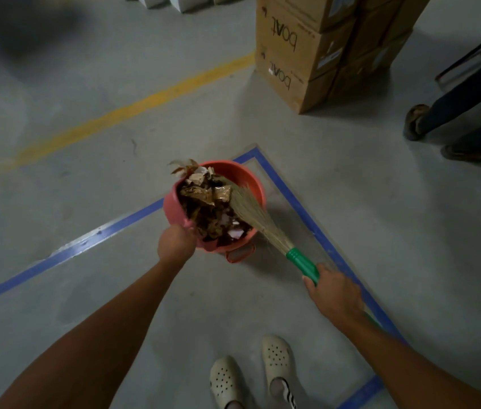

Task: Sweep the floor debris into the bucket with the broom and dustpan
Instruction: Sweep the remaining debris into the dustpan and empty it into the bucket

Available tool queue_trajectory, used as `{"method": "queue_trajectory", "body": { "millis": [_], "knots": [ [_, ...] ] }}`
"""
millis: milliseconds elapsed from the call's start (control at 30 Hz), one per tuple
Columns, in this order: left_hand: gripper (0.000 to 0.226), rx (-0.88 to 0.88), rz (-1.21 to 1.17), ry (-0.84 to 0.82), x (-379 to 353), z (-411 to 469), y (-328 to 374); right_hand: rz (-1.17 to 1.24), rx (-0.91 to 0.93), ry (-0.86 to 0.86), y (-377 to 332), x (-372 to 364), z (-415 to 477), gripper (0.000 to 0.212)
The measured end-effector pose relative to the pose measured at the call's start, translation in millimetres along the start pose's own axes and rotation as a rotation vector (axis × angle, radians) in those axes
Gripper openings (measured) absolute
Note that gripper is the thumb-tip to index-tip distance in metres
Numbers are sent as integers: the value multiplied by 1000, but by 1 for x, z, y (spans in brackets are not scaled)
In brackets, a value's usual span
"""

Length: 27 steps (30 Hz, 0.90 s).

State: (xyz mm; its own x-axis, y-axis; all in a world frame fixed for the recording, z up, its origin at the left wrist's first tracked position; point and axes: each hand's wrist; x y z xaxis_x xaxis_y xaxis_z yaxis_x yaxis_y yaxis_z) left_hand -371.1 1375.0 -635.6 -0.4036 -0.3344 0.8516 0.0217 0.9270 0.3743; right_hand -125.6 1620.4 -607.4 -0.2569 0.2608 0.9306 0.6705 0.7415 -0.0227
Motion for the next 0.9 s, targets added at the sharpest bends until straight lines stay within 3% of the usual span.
{"method": "queue_trajectory", "body": {
  "millis": [133,267,667,900],
  "knots": [
    [15,33,78,-89,5,2,13,8,-21,-54,-1,0,6,38],
    [25,39,125,-118,13,2,24,-48,-3,-57,-2,11,15,36],
    [22,-44,218,-60,34,-9,41,-310,-6,-26,-18,66,18,30],
    [29,-39,245,-97,37,-22,48,-311,-5,2,-17,84,5,32]
  ]
}}
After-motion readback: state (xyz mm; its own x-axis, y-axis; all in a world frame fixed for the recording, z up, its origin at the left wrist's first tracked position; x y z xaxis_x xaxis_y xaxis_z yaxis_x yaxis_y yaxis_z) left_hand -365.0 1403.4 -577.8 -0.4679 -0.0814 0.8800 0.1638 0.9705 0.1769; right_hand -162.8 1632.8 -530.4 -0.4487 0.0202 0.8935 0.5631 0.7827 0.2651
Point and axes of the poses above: each hand's wrist, its own z-axis towards the middle knuckle, its own x-axis out of the back of the hand, y = z × x, and after that the axes turned 4 degrees about -x, right-handed
